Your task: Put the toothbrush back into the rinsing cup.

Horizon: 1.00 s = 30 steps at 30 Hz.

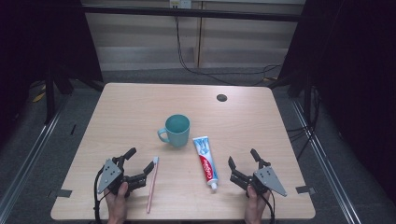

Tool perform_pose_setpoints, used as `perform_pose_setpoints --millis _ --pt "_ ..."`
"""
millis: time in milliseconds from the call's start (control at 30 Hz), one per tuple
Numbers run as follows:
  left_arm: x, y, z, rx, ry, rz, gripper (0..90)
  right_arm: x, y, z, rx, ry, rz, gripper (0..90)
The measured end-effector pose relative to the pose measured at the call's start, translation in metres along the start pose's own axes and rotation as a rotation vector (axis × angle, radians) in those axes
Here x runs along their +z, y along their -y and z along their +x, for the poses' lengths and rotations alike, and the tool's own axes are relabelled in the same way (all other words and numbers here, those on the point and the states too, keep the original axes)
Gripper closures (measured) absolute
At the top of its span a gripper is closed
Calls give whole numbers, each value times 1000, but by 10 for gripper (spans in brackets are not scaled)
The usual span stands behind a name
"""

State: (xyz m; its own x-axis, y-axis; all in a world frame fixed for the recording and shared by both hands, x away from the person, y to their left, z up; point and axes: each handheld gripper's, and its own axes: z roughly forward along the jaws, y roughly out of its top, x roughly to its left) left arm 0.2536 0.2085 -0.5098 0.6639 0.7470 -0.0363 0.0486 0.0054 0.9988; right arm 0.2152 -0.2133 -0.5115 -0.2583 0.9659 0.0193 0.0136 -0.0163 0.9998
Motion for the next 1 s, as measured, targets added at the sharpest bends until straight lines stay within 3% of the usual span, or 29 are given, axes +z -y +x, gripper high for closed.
perform_pose_setpoints --millis 400,467,500,633,700,733,1000 --pt "1 0 1 -6 5 13 160 0 0 0 0 2 1 136" --pt "1 0 2 -31 16 1 160 0 0 0 0 2 1 136" --pt "1 0 7 -66 45 -1 160 0 0 0 0 3 2 135" --pt "1 -1 12 -140 62 6 161 0 0 0 0 4 1 135" --pt "2 -1 12 -145 59 9 166 0 0 0 0 6 1 135" --pt "2 -3 11 -121 37 47 172 0 0 0 0 7 1 135" --pt "-3 -18 14 -130 27 120 211 0 0 0 0 15 4 136"
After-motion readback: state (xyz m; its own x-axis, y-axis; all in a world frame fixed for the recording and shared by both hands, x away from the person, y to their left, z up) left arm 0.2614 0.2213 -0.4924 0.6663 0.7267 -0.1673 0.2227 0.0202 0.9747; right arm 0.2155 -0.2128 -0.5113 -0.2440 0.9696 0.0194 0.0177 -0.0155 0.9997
